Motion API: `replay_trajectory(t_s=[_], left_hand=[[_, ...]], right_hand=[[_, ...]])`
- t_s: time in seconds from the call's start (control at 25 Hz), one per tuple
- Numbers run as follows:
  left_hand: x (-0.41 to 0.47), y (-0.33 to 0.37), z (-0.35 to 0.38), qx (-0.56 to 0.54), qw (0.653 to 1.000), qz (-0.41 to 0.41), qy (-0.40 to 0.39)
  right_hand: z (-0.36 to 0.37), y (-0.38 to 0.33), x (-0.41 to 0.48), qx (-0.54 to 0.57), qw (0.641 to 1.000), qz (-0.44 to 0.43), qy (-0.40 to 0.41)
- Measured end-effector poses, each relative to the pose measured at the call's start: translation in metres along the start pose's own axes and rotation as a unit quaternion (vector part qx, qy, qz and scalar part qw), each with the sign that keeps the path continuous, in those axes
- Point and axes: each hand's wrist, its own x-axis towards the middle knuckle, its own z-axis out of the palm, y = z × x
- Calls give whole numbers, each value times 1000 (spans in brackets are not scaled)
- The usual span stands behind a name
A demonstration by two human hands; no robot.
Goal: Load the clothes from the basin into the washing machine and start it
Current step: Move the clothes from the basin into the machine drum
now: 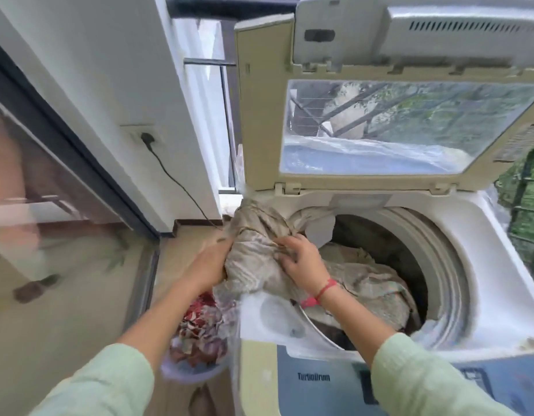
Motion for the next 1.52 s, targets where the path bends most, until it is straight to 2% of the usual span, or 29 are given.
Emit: replay_trajectory(t_s=[0.04,0.12,0.2,0.28,0.36,0.44,0.52,0.6,0.64,0.68,0.72,0.76,0.8,0.84,0.88,0.96,1.0,1.12,1.16,1.28,1.36,1.44,1.52], left_hand=[[0,4,1,-48,997,6,54],[-12,12,-12,-68,981,12,180],[-22,22,-30,-25,959,48,277],[-24,54,-46,48,922,135,358],[-12,103,-40,102,868,238,425],[7,153,-20,126,823,302,465],[27,196,15,141,808,313,479],[42,220,57,186,844,290,411],[48,224,81,222,893,261,290],[53,221,104,246,939,212,115],[57,217,125,250,952,151,-89],[59,213,140,242,929,90,-266],[58,209,146,239,890,47,-386],[55,210,145,235,871,36,-429],[55,212,141,202,887,54,-412],[58,214,129,98,948,74,-295],[59,215,119,85,961,80,-251],[50,214,84,144,953,78,-254],[42,213,73,147,960,83,-223],[7,201,40,108,990,90,-11],[-13,182,22,84,992,52,82],[-31,159,11,55,992,4,118],[-45,140,5,55,989,-8,136]], right_hand=[[1,5,-5,-13,999,-21,40],[-3,12,-17,-33,996,-47,69],[-25,11,-21,-33,989,-69,126],[-64,12,-25,-55,967,-101,227],[-120,26,-43,-114,932,-119,323],[-173,43,-70,-178,895,-124,390],[-205,62,-95,-250,865,-120,419],[-214,96,-104,-326,860,-110,377],[-212,112,-107,-343,884,-91,303],[-206,127,-107,-320,928,-48,186],[-201,136,-106,-278,960,32,23],[-194,143,-105,-248,946,129,-163],[-183,150,-102,-227,905,200,-299],[-176,157,-99,-217,884,224,-348],[-171,159,-94,-207,894,204,-342],[-173,154,-83,-163,948,157,-222],[-177,152,-76,-161,960,138,-184],[-182,152,-63,-195,959,114,-173],[-179,150,-63,-201,957,108,-182],[-156,151,-57,-205,958,99,-173],[-137,160,-44,-265,938,139,-175],[-115,178,-38,-295,899,221,-236],[-93,197,-44,-300,859,281,-304]])
